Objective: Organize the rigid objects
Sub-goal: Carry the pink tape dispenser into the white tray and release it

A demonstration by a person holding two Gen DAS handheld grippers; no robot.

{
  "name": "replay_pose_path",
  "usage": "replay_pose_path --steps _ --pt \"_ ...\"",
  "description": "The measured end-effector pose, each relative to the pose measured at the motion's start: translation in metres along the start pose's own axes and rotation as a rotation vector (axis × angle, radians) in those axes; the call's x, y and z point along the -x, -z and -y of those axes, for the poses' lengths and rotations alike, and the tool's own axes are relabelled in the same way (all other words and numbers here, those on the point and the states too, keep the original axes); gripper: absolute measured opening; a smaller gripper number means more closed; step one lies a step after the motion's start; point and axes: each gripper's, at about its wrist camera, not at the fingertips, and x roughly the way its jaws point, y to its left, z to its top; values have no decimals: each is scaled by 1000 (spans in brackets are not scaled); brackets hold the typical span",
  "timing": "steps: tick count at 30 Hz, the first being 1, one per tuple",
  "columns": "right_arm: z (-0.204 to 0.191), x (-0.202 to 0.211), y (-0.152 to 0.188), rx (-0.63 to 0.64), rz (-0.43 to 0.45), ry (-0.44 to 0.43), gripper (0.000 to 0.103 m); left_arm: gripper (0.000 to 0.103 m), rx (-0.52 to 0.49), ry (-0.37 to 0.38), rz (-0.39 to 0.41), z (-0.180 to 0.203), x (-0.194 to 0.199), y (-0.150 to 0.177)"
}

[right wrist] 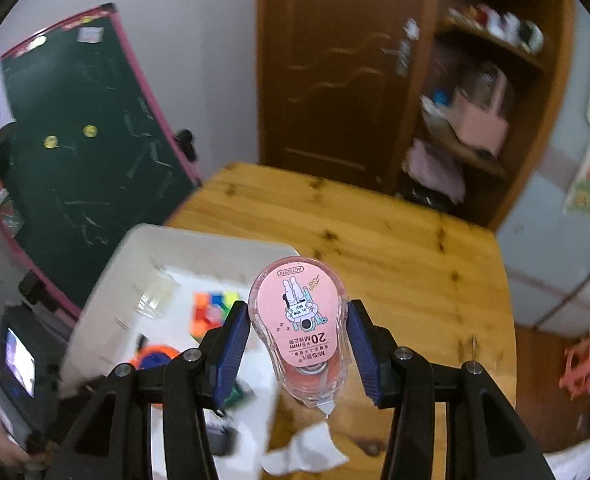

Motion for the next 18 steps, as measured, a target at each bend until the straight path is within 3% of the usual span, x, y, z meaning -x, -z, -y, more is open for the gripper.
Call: replay_pose_path --steps 5,9,13,18 --pt "-30 -8 -40 76 15 -27 50 23 -1 -1 1 0 0 0" --pt "-58 -39 -61 116 -35 -61 50 23 4 0 2 -1 0 0" --pt "-87 -80 -60 150 -116 -88 50 23 1 -2 6 -1 0 0" --pt "-114 -125 -35 140 -242 -149 50 23 -3 -4 8 0 0 1"
